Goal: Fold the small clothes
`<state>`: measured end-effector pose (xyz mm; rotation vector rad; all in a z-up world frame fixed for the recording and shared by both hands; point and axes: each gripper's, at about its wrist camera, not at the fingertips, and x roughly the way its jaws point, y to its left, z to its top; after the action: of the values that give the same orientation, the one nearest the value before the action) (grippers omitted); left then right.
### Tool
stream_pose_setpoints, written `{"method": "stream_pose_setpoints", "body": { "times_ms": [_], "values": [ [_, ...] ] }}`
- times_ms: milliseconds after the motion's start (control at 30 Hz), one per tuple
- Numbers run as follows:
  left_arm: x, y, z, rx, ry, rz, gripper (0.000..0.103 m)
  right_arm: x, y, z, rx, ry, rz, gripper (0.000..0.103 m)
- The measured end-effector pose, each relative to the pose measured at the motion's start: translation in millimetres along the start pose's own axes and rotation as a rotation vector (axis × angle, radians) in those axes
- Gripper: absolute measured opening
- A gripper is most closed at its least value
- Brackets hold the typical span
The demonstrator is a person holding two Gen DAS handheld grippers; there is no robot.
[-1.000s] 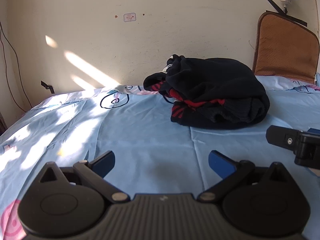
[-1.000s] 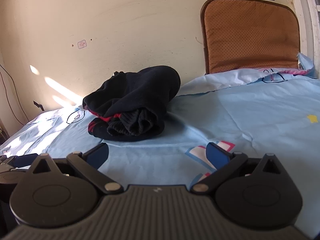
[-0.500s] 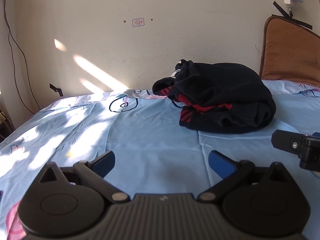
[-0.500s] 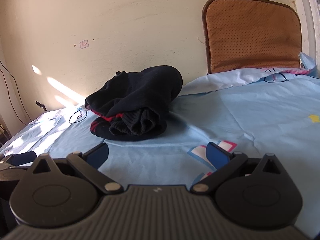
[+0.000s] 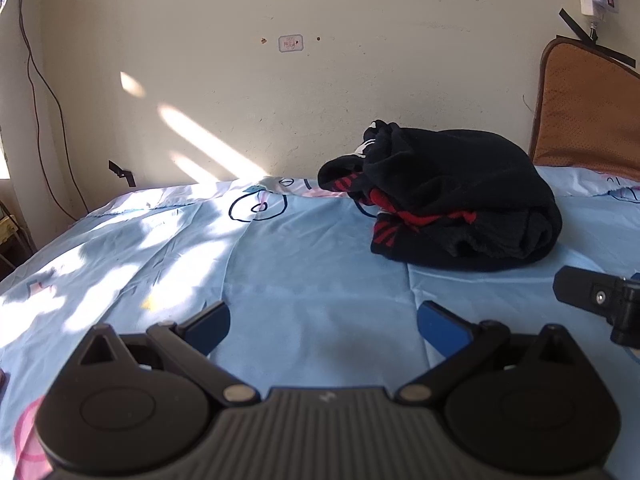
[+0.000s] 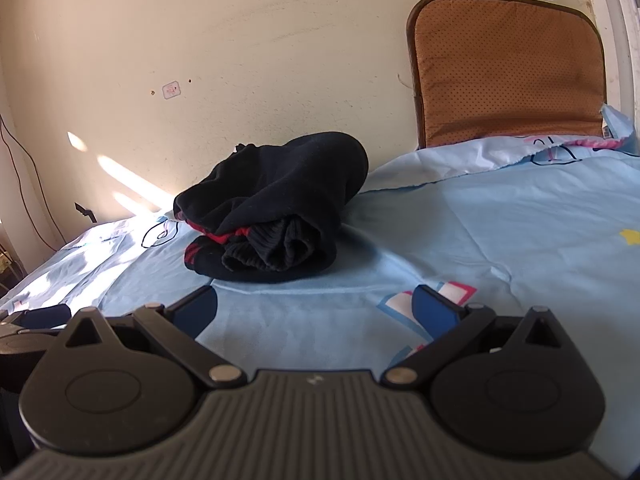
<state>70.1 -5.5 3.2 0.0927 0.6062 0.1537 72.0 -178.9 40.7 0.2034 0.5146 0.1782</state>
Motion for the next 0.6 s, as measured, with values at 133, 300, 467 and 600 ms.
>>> {"method": "stream_pose_setpoints", "body": {
  "times_ms": [133,300,467,600],
  "values": [
    [-2.6,-6.6,-1.6,0.049,0.008,0.029,0.103,-0.4,-0.1,0.1,0.002,-0.001,0.005,0.103],
    [-11.1,-6.5,-5.7,0.040,0.061,0.032,0.103,-0.9,-1.3,0.1,0.005,-0.002,0.014,0.103],
    [-23.0,-10.3,-6.4,0.048,0.101,0.089,0.103,-1.2,-2.2,0.1,0.005,-0.004,0.021,0.103],
    [-29.4,-14.0,-3.5,0.061,0.146,0.127,0.103,-1.6,-2.8,0.0,0.003,-0.005,0.027,0.103]
  ]
}}
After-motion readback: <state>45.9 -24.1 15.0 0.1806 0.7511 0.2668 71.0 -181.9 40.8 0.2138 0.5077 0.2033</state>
